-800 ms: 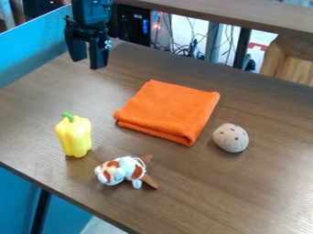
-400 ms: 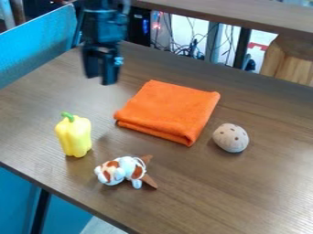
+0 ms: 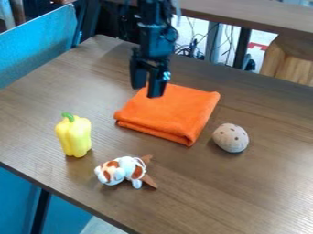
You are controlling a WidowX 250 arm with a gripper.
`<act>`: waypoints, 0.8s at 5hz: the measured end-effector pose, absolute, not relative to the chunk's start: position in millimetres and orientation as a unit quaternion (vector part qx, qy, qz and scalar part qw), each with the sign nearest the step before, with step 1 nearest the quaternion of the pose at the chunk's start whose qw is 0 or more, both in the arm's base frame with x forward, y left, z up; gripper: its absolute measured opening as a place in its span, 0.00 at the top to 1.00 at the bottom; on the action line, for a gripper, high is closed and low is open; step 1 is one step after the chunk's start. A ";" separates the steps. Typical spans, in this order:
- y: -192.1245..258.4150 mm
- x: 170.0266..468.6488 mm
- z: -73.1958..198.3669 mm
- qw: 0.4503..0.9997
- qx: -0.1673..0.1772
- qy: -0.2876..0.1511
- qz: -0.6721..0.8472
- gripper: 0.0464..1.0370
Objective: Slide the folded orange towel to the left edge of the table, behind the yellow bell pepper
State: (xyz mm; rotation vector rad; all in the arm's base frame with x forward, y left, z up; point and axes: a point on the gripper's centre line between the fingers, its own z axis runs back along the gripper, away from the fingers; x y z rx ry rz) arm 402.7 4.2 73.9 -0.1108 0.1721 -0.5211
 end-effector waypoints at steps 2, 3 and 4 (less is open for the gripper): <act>-38.6 418.3 36.4 0.970 -0.015 0.057 -0.234 0.04; -37.1 422.0 34.2 0.976 -0.002 0.045 -0.212 0.04; -22.9 411.0 30.1 0.976 0.030 0.085 -0.197 0.04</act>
